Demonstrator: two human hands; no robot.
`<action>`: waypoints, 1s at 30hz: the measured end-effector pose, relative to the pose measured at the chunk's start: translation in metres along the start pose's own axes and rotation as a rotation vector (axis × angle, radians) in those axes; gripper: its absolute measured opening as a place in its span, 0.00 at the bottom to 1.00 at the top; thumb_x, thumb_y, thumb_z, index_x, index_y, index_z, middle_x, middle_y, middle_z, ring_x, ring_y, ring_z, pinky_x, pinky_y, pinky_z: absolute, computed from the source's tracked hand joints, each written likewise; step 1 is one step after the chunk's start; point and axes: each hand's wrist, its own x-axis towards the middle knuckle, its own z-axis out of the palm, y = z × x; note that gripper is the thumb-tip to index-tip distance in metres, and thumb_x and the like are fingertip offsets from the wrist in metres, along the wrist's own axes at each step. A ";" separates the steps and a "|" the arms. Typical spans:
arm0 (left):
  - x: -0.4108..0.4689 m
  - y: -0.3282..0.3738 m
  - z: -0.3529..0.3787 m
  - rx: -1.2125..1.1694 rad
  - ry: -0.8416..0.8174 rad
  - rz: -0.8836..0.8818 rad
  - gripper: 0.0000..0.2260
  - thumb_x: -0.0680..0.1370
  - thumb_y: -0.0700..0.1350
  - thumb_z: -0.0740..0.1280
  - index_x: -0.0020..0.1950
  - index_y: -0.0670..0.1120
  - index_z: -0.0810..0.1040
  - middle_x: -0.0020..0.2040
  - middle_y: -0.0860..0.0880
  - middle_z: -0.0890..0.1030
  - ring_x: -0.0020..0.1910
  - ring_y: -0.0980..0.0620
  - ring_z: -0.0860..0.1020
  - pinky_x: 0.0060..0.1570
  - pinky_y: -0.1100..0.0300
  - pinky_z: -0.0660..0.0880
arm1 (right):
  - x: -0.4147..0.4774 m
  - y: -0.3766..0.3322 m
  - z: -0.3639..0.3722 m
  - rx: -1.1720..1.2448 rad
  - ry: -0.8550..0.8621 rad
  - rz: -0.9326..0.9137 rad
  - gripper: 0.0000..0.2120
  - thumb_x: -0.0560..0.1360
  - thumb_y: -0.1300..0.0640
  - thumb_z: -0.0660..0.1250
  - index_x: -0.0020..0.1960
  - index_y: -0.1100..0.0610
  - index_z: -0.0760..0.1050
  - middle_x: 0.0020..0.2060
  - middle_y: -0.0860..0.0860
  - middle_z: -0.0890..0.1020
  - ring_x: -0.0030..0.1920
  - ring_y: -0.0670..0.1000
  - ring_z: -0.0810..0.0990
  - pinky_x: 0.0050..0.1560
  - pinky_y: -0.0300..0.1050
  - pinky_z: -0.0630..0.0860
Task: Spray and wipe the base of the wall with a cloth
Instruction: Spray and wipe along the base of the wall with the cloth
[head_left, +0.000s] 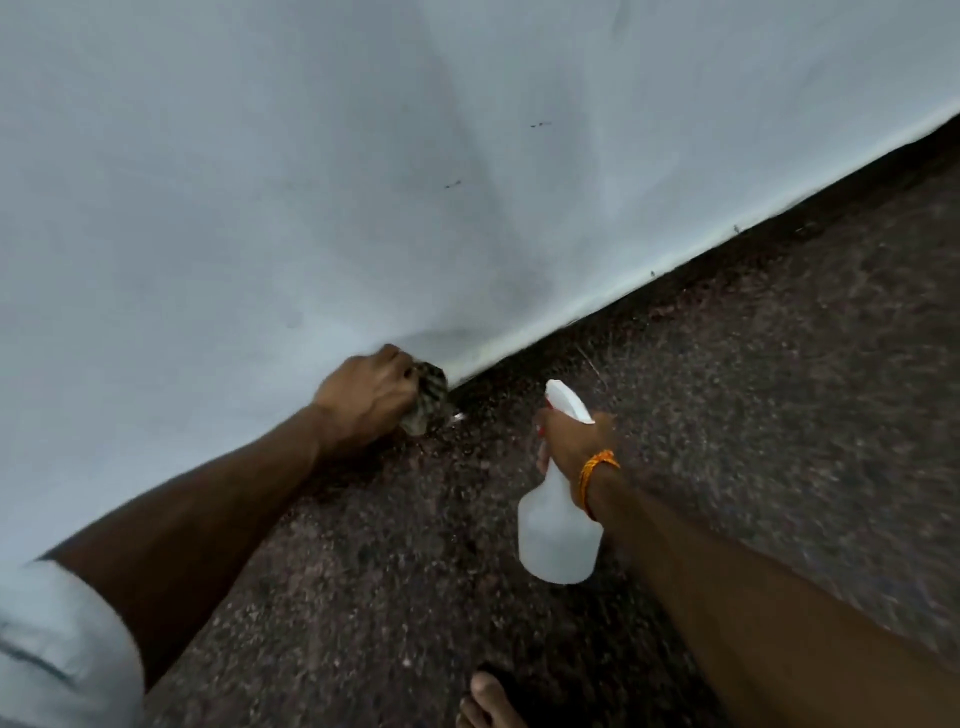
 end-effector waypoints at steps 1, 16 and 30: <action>-0.006 -0.003 -0.003 0.015 -0.004 -0.027 0.16 0.79 0.47 0.62 0.64 0.42 0.76 0.61 0.43 0.76 0.62 0.44 0.72 0.47 0.51 0.76 | 0.003 0.005 0.005 0.000 -0.022 -0.015 0.10 0.71 0.58 0.70 0.51 0.62 0.78 0.23 0.58 0.78 0.22 0.54 0.75 0.28 0.45 0.76; -0.050 0.035 0.011 -0.216 0.045 -0.194 0.18 0.76 0.45 0.65 0.66 0.44 0.74 0.54 0.45 0.77 0.54 0.44 0.74 0.43 0.52 0.74 | -0.021 0.015 0.027 -0.132 -0.121 -0.054 0.05 0.72 0.62 0.68 0.48 0.59 0.78 0.17 0.55 0.76 0.18 0.52 0.73 0.26 0.44 0.74; 0.020 0.044 0.063 0.066 0.263 0.279 0.15 0.73 0.36 0.56 0.44 0.45 0.82 0.51 0.44 0.82 0.36 0.44 0.80 0.22 0.59 0.71 | -0.006 0.028 0.040 0.145 0.038 0.082 0.07 0.76 0.61 0.66 0.40 0.60 0.77 0.25 0.59 0.76 0.23 0.55 0.73 0.30 0.47 0.74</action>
